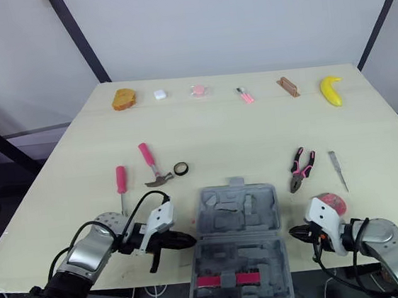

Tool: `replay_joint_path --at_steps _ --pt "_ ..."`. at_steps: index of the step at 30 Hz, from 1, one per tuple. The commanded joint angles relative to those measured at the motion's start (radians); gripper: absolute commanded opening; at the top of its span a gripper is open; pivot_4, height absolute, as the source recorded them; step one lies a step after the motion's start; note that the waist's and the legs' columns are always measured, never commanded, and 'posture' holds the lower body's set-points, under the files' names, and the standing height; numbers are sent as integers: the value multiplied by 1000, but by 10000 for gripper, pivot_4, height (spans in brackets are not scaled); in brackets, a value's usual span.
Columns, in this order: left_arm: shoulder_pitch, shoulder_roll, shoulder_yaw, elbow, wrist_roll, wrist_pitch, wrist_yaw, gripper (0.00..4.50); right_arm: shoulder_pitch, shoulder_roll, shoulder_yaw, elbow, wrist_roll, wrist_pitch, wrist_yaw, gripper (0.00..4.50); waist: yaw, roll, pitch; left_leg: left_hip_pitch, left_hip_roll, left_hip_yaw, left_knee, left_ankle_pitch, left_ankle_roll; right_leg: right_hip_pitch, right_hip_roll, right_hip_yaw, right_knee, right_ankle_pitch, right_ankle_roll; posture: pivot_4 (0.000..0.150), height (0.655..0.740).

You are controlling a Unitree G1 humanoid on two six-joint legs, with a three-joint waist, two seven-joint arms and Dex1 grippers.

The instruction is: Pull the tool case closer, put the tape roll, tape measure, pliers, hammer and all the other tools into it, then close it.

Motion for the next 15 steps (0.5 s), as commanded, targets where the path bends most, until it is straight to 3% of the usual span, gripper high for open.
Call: replay_joint_path --at_steps 1,10,15 --pt "41 14 62 -19 -37 -4 23 358 30 0 -75 -17 36 -45 -5 124 1 0 0 0 0 0 0 0 0 0 0 0 0 0 0 1500 7400" --pt "233 -24 373 -127 -243 -27 150 358 224 67 -371 37 141 -252 -29 124 5 0 0 0 0 0 0 0 0 0 -1 0 0 0 0 1500 7400" --pt "327 -19 512 -129 -298 -30 196 358 298 96 -510 166 197 -332 -8 124 3 0 0 0 0 0 -1 0 0 0 -1 0 -1 0 0 1500 7400"
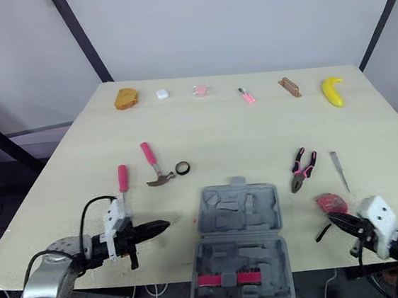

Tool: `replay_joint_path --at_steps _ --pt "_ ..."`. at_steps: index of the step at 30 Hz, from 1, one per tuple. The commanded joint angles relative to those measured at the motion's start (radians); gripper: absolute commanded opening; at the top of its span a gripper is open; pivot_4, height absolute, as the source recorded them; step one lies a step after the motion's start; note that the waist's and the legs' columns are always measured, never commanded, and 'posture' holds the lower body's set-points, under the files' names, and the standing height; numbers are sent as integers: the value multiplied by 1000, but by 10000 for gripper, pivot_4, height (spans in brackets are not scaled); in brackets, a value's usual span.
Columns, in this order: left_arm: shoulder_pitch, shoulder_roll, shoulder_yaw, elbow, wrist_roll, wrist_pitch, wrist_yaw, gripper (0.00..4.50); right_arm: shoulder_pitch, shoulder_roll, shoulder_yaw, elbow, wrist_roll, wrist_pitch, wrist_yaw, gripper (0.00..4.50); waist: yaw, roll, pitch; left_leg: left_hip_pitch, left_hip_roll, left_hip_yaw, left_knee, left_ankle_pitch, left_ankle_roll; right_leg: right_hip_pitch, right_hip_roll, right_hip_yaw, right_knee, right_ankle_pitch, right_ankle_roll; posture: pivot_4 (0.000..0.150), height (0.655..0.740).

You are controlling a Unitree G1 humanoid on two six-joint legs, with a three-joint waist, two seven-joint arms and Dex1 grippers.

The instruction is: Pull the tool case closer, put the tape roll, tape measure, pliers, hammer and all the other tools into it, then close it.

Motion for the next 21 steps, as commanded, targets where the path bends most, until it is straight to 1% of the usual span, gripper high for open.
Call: replay_joint_path --at_steps 1,3,5,6,8,9,10,11,12,14,15,21 --pt "43 9 119 -2 -42 -27 42 358 21 11 -121 81 65 -54 14 124 0 0 0 0 0 0 0 0 0 0 0 0 0 0 0 1500 7400" --pt "73 4 185 18 -55 -38 75 358 21 13 -178 152 88 -90 24 124 -1 0 0 0 0 0 0 0 0 0 0 0 0 0 0 1500 7400" --pt "130 13 287 69 -79 -52 91 5379 30 0 -251 252 99 -147 38 0 -6 0 0 2 0 1 0 0 0 0 0 1 0 0 0 1500 7400" --pt "158 20 327 99 -82 -63 93 9074 39 -5 -277 284 111 -159 52 5840 -7 1 0 2 0 1 0 0 0 0 0 2 0 0 0 1500 7400" --pt "182 25 370 141 -85 -83 92 19181 47 -11 -301 317 123 -175 79 15677 -11 1 0 2 0 2 -2 0 0 0 0 2 0 0 0 1500 7400" --pt "184 26 379 151 -87 -87 92 21902 46 -13 -305 327 124 -180 86 18245 -13 1 0 2 0 2 -2 0 0 0 0 2 -1 0 -1 1500 7400" --pt "186 26 390 164 -90 -91 92 27873 47 -15 -310 337 124 -185 95 24513 -11 1 -1 2 0 2 -3 0 0 0 0 2 -1 0 0 1500 7400" --pt "188 27 402 184 -86 -102 98 32319 52 -20 -318 350 122 -192 99 29891 -11 1 -1 2 0 1 -2 0 0 1 0 1 -1 0 0 1500 7400" --pt "186 29 417 212 -80 -117 108 35590 62 -24 -327 359 119 -199 103 32729 -10 1 -1 2 0 2 -2 0 0 1 0 1 -1 0 0 1500 7400" --pt "186 29 438 250 -77 -136 121 42500 75 -27 -345 368 123 -202 105 40326 -10 1 -1 4 0 2 -1 0 0 3 -1 2 -1 0 0 1500 7400" --pt "187 28 442 256 -78 -140 125 45000 78 -28 -350 370 128 -200 105 44697 -11 1 -1 6 0 2 -1 0 0 4 -1 2 -1 0 -1 1500 7400" --pt "205 18 424 254 -74 -155 117 45000 78 -31 -360 372 145 -180 119 44697 -15 1 -2 6 0 2 -2 0 0 4 -1 2 -1 0 -1 1500 7400"
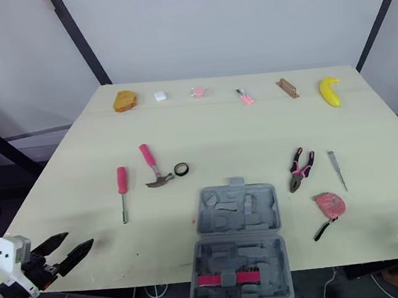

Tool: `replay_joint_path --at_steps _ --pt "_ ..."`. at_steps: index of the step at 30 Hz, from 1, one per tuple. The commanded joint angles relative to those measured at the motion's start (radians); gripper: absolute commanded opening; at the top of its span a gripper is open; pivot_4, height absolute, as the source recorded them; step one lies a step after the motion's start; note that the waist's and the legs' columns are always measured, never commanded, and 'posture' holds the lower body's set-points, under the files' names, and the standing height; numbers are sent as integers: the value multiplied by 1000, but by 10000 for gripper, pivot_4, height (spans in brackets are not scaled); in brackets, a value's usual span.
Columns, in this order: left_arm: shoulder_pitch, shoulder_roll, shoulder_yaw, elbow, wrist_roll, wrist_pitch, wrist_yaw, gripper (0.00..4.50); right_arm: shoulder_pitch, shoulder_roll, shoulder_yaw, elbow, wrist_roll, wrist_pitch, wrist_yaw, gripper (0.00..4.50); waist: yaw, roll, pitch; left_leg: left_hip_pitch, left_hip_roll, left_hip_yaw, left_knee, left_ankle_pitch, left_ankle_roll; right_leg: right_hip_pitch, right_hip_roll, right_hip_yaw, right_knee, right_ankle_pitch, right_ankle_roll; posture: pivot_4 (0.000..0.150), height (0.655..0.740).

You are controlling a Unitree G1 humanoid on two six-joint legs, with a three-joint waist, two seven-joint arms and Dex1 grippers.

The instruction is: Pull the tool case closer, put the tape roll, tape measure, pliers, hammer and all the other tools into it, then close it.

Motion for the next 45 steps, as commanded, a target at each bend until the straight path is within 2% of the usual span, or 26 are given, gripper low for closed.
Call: replay_joint_path --at_steps 1,5,14,17,24,30,32,36,41,45 --pt "9 3 2 -16 2 -23 -6 45000 2 -16 -24 -15 27 11 18 44697 -1 0 0 0 0 0 0 0 0 0 0 0 0 0 0 1500 7400" --pt "-19 37 -50 -42 38 -29 -19 45000 -16 -16 4 -75 54 53 41 44697 -2 0 -1 0 0 0 0 0 0 0 0 0 0 0 0 1500 7400" --pt "-210 169 -274 -152 145 70 -59 45000 -77 -17 119 -413 141 278 22 44697 0 1 -1 -1 0 0 0 0 0 0 0 0 0 0 0 1500 7400" --pt "-323 242 -397 -166 258 76 -77 45000 -103 -15 180 -502 134 303 19 44697 2 1 -1 -1 0 0 0 0 0 0 0 -1 0 0 0 1500 7400" --pt "-608 302 -630 -191 394 142 -182 45000 -189 -30 313 -651 135 356 26 44697 14 1 1 -2 0 0 0 0 0 0 1 -1 0 1 0 1500 7400" --pt "-830 275 -812 -168 517 186 -252 45000 -244 -24 361 -646 111 353 28 44697 18 0 1 -5 -1 -2 2 0 0 -1 2 -1 -1 0 1 1500 7400" --pt "-904 238 -863 -137 563 180 -249 45000 -256 -16 367 -629 113 342 35 44697 17 0 1 -5 -1 -2 2 0 0 -2 3 -1 -2 0 1 1500 7400" --pt "-1082 112 -991 15 682 205 -254 45000 -268 -3 387 -545 68 270 72 44697 23 0 1 -8 -2 -5 3 0 0 -1 5 1 -3 1 1 1500 7400" --pt "-1199 59 -1093 167 795 146 -283 45000 -286 7 389 -517 65 251 75 44697 2 0 2 -8 -2 -7 2 0 0 -1 8 6 -5 0 1 1500 7400" --pt "-1311 -16 -1177 322 899 90 -285 45000 -294 7 399 -522 58 249 67 44697 15 0 2 -9 -2 -9 3 0 0 -2 8 4 -6 1 1 1500 7400"
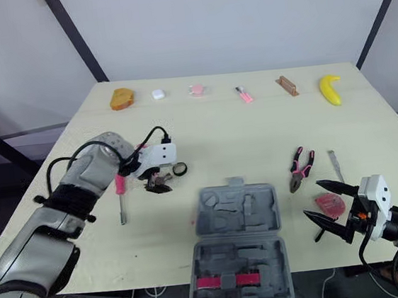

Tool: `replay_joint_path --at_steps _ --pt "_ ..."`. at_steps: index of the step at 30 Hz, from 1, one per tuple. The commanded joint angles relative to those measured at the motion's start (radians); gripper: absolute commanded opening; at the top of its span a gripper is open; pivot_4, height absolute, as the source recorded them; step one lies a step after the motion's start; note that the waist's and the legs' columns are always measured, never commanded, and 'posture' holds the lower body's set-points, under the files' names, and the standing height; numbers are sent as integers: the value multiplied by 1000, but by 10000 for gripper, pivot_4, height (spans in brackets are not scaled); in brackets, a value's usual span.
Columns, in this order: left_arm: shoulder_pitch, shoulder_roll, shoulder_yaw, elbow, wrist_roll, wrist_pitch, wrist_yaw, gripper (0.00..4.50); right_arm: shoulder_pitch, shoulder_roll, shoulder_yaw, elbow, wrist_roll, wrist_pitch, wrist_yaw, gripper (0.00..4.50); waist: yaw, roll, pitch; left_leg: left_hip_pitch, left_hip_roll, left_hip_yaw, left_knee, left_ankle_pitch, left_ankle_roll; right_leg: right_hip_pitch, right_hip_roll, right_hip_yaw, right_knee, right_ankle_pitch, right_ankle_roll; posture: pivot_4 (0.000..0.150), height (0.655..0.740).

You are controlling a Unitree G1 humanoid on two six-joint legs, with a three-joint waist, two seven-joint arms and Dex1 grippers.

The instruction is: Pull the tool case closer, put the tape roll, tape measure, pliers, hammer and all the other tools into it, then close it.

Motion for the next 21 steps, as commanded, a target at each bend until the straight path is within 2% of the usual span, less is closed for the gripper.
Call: replay_joint_path --at_steps 1,11,19,21 --pt "-77 -38 -54 102 84 -52 -15 45000 -11 -1 -4 -25 5 -11 -2 44697 4 0 0 0 0 0 0 0 0 0 0 1 0 0 0 1500 7400" --pt "-134 -170 -124 341 216 -178 55 45000 -47 -19 1 -71 26 15 12 44697 3 0 0 -1 -1 0 0 0 0 0 0 1 -1 0 0 1500 7400" --pt "-147 -249 -120 458 246 -218 102 45000 -48 -23 6 -95 13 23 12 44697 7 1 -1 -1 -1 -1 0 0 0 1 0 1 0 0 0 1500 7400" --pt "-152 -253 -125 471 260 -232 104 39778 -44 -24 3 -112 34 18 38 45000 7 2 -1 0 -1 -1 1 0 0 1 0 1 0 0 0 1500 7400"
